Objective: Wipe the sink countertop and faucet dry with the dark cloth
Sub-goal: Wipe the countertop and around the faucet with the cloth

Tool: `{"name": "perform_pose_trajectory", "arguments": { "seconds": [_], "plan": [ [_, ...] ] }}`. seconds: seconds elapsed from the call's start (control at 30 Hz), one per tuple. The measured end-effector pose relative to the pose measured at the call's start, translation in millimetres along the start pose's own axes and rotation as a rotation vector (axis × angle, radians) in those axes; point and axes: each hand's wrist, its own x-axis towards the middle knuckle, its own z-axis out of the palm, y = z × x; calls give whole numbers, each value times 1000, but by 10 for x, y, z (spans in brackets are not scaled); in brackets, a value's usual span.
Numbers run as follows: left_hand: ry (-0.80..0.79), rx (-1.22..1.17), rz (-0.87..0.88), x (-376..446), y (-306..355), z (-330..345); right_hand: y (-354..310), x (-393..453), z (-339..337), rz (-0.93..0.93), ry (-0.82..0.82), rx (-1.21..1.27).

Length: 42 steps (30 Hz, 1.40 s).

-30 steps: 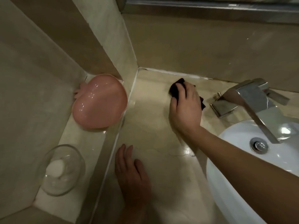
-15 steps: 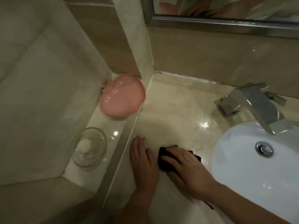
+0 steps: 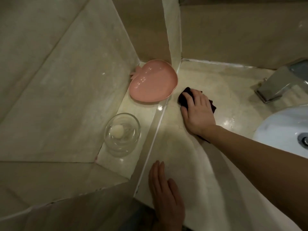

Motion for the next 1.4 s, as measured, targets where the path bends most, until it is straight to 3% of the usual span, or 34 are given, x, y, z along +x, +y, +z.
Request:
{"name": "perform_pose_trajectory", "arguments": {
  "seconds": [0.1, 0.23, 0.33, 0.4, 0.47, 0.57, 0.67, 0.8, 0.87, 0.97, 1.03, 1.13, 1.2, 1.27, 1.33, 1.4],
  "plan": [
    [14, -41, 20, -23, -67, -20, -305, -194, 61, -90, -21, 43],
    [28, -107, -2, -23, -20, -85, -801, -1184, 157, -319, -200, 153],
    [-25, -93, 89, -46, 29, -143, -815, -1693, 223, -575, -316, 103],
    [4, -132, 12, -26, 30, -142, -688, -1591, 169, -711, -384, 65],
    [23, -156, -55, -13, 15, -119, -588, -1346, 51, -652, -364, 145],
    [12, -168, -78, -9, -11, -95, -366, -938, -61, -386, -178, 75],
    [-10, -205, -180, 53, -13, -102, -337, -828, -69, -187, -174, 72],
    [-94, -359, -348, 208, 107, -337, -601, -1284, -265, -339, -394, 287],
    [-209, -323, -307, 310, 98, -442, -566, -1630, -382, -236, -339, 285],
    [-440, -201, -62, 477, 79, -502, -435, -2013, -496, 35, -148, 181],
    [-625, -10, 6, 618, 95, -547, -363, -2109, -567, 14, -113, 140],
    [-954, 130, -38, 764, 169, -660, -247, -2145, -772, 2, -101, 240],
    [-932, 104, 16, 700, 201, -668, -176, -2203, -864, -104, -272, 316],
    [-814, 32, 59, 584, 219, -672, -134, -2301, -837, -237, -454, 188],
    [-734, -17, 73, 517, 247, -687, -81, -2386, -731, -265, -447, 95],
    [-747, -23, 34, 519, 299, -762, -106, -2398, -761, -148, -357, 159]
  ]
}}
